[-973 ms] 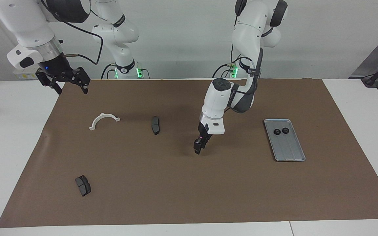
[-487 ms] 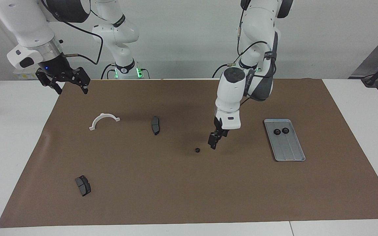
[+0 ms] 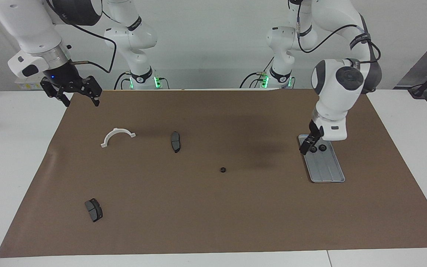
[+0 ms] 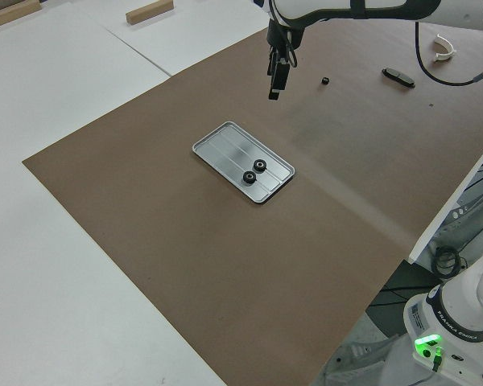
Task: Place bearing gear from tray to pile
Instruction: 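Lower the left gripper into the tray and grasp another black gear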
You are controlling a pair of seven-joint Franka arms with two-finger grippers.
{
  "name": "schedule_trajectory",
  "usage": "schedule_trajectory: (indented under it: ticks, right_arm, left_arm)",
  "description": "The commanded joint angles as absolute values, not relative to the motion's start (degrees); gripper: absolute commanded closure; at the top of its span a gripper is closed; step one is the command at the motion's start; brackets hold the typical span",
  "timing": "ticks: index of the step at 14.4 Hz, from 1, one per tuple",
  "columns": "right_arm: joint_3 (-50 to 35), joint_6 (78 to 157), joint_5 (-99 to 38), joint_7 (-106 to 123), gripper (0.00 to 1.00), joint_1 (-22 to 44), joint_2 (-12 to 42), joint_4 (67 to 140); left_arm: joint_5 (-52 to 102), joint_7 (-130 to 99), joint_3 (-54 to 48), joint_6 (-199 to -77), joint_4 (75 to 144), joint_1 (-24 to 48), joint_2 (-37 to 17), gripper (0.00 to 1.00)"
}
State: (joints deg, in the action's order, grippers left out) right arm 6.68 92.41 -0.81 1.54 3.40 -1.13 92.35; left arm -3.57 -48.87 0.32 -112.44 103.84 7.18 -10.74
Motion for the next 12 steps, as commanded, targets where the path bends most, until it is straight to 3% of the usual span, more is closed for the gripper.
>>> schedule_trajectory:
  ticks: [1, 4, 6, 8, 12]
  right_arm:
    - [6.68, 92.2, -1.85, 0.97, 0.0, 3.25, -2.55, 93.78]
    - [6.59, 92.2, -1.85, 0.97, 0.0, 3.25, -2.55, 93.78]
    - [6.68, 92.2, -1.85, 0.97, 0.0, 3.25, -2.55, 93.78]
    - [6.59, 92.2, -1.85, 0.97, 0.0, 3.25, -2.55, 93.78]
    - [6.68, 92.2, -1.85, 0.97, 0.0, 3.25, -2.55, 93.78]
  left_arm:
    - [-3.78, -46.33, -0.35, -117.29, 114.39, 1.34, -5.82, 0.0]
    - [-3.78, -50.42, -0.35, -135.99, 129.07, -1.84, -2.03, 0.0]
    - [-3.78, -59.11, -0.35, -139.74, 130.78, -1.59, -2.81, 0.0]
    - [-3.78, -63.09, -0.44, -140.62, 131.31, -1.06, -4.04, 0.13]
    - [-3.78, -64.6, -0.44, -143.69, 132.54, 0.7, -5.36, 0.26]
